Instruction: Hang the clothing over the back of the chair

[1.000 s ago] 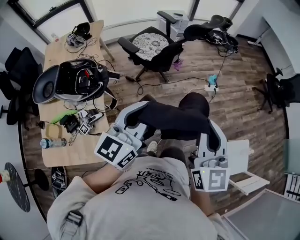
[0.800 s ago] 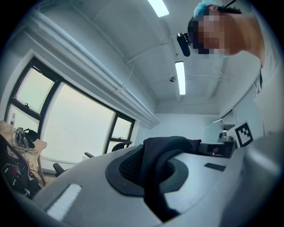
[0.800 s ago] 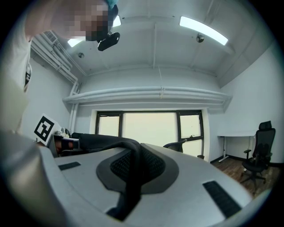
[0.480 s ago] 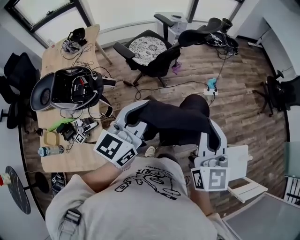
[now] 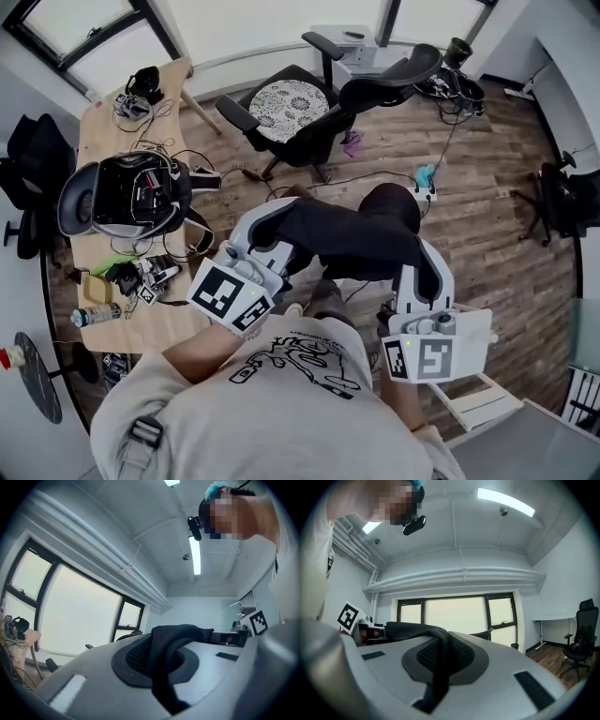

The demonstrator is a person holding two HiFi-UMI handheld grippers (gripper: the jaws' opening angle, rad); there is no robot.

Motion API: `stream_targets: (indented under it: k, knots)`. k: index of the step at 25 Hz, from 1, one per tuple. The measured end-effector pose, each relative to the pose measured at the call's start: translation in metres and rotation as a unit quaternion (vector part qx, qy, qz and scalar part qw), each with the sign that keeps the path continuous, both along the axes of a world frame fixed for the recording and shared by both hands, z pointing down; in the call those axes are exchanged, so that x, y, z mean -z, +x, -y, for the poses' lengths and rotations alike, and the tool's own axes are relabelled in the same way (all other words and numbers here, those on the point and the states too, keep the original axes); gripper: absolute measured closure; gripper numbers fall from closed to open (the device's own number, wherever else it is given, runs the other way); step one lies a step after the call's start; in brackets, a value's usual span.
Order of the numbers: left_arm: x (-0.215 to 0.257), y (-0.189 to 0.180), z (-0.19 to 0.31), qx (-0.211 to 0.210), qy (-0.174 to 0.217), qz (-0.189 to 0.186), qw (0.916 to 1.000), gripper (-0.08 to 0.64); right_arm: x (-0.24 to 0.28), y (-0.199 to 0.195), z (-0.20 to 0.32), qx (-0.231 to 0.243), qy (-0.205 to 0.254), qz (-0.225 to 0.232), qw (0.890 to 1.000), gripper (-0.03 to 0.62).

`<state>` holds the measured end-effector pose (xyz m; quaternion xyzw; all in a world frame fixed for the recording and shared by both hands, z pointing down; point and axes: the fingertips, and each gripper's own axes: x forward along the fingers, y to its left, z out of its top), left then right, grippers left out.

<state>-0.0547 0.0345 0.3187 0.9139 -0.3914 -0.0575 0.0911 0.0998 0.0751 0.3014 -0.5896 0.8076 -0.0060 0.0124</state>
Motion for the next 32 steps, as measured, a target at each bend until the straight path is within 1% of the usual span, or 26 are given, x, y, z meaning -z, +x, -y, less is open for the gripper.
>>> stream_targets:
  k: [9,18,24,32]
  knots:
    - [0.007,0.046,0.06,0.019,0.0,0.011,0.9998,0.548,0.008,0.048,0.065,0.02,0.007,0.011,1.0,0.586]
    - [0.008,0.083,0.098,0.03,-0.002,0.012,0.9995,0.548,0.008,0.086,0.108,0.03,0.007,0.013,0.999,0.586]
    - [0.007,0.09,0.115,0.036,-0.005,0.013,0.9993,0.548,0.008,0.093,0.126,0.038,0.007,0.013,0.999,0.586]
    - [0.006,0.077,0.146,0.039,-0.004,0.007,0.9992,0.548,0.009,0.08,0.156,0.042,0.007,0.004,0.999,0.586]
